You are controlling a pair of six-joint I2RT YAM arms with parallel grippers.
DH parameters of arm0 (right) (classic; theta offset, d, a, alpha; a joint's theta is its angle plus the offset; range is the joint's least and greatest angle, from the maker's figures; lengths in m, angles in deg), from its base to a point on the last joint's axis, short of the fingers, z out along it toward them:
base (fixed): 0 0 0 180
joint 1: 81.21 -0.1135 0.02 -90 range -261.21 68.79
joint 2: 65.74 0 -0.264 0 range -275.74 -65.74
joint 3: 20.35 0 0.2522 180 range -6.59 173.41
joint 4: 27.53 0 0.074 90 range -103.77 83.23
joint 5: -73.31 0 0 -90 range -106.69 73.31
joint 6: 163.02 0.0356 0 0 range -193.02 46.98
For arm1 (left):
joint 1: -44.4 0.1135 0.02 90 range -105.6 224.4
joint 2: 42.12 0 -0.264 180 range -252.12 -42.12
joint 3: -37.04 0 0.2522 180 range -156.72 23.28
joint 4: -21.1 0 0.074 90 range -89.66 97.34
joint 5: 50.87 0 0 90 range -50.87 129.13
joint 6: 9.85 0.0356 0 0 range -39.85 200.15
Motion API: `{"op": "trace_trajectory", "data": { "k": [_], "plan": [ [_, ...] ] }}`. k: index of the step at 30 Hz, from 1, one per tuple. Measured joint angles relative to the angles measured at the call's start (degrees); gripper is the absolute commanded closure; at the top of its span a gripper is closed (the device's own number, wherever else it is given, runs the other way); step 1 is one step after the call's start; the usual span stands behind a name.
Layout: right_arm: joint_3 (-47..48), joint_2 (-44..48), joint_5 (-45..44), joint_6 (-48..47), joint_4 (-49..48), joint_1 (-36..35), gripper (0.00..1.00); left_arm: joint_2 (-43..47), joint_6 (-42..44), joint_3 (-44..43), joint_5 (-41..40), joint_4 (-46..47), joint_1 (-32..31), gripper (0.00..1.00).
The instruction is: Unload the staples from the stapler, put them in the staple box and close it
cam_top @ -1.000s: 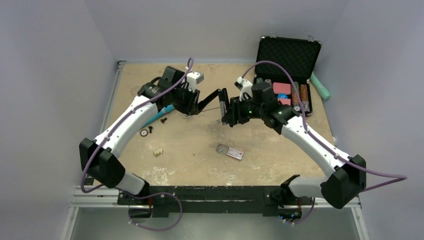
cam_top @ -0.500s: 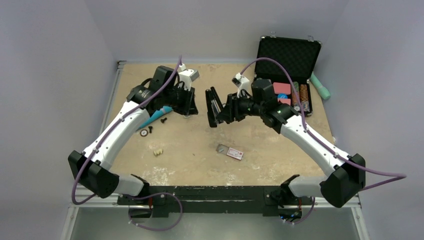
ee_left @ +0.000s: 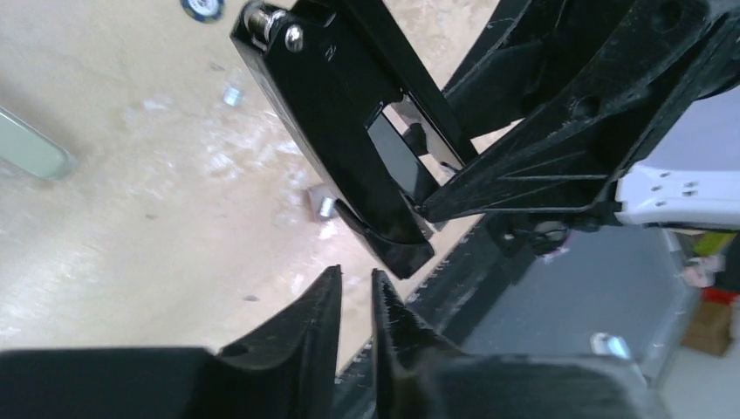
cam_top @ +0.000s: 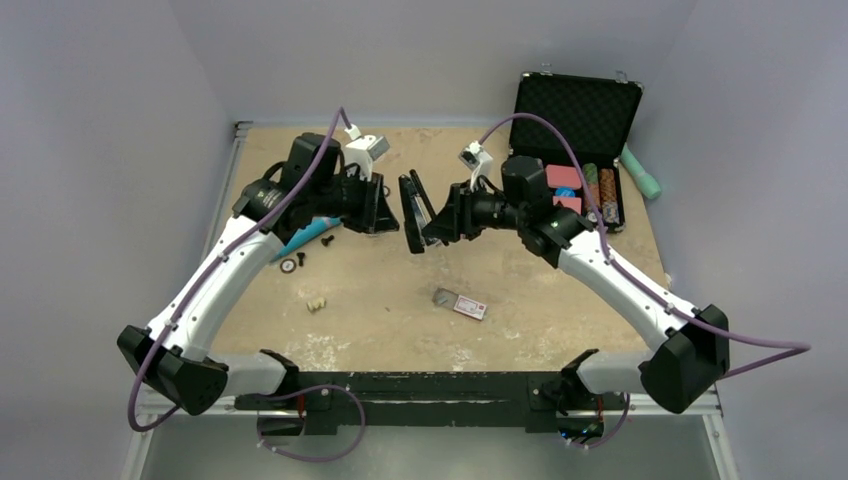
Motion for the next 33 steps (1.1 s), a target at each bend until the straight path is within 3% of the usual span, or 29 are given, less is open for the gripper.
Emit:
{"op": "trace_trajectory", "data": {
  "k": [1,2,3,5,7,17,33],
  "plan": [
    [-0.2,0.2,0.5,0.7,-1.0,0.0,1.00,0.3,0.1,-0.1,0.5,-0.2,0.0,0.51],
    [-0.2,0.3,1.2,1.5,-1.7,0.0,1.00,0.4,-0.3,-0.6,0.9,-1.3,0.0,0.30],
    [-0.3,0.6,1.7,2.3,-2.4,0.0,1.00,0.4,-0.2,-1.0,1.3,-1.9,0.0,0.20],
    [-0.3,1.0,2.8,3.6,-4.0,0.0,1.00,0.4,-0.1,-2.4,1.8,-3.4,0.0,0.08],
    [-0.3,1.5,3.7,5.0,-5.8,0.0,1.00,0.8,-0.1,-3.9,1.8,-4.7,0.0,0.02],
    [-0.2,3.9,10.8,12.0,-13.8,0.0,1.00,5.1,-1.0,-16.7,1.0,-9.2,0.4,0.02],
    [3.1,5.8,19.3,22.0,-28.2,0.0,1.00,5.3,-11.5,-15.8,10.6,4.8,0.7,0.14]
  ]
}}
